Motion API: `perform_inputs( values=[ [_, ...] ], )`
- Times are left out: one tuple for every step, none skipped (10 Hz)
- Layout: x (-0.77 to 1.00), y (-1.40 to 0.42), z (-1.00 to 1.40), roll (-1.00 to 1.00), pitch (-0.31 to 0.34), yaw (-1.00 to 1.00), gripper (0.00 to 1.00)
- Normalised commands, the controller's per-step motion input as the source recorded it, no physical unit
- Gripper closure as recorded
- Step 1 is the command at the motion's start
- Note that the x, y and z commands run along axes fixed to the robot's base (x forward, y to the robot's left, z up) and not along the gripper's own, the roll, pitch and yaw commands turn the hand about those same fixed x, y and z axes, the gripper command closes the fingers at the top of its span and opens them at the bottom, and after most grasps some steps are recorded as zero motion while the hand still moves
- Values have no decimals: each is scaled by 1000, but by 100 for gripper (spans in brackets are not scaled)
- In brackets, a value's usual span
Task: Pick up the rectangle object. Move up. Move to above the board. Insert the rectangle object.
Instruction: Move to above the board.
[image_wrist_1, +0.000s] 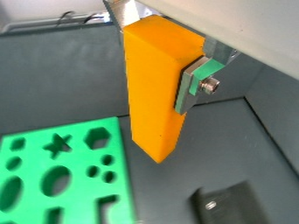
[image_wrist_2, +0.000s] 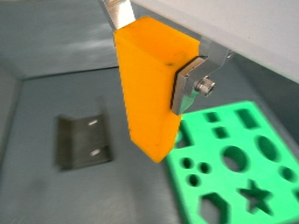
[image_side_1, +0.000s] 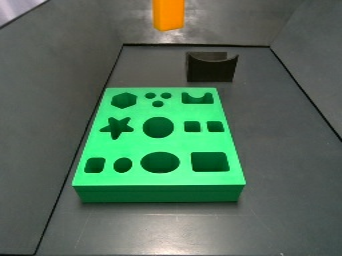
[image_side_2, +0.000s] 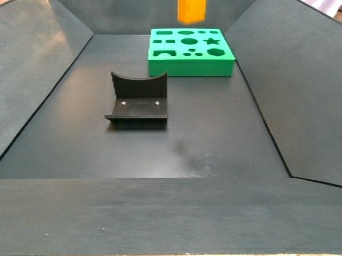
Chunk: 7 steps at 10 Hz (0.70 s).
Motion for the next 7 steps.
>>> perform_inputs(
  values=[
    [-41, -1000, 370, 56, 78, -1000, 100],
    [-37, -1000, 375, 56, 83, -1000, 100],
    [-30, -1000, 380, 52, 90, -1000, 100],
    [-15, -1000, 398, 52, 113, -1000, 100],
    [4, -830, 334, 51, 129, -1000, 100],
    [36, -526, 213, 50, 165, -968, 100],
    [63, -251, 103, 20, 164, -625, 100]
  ],
)
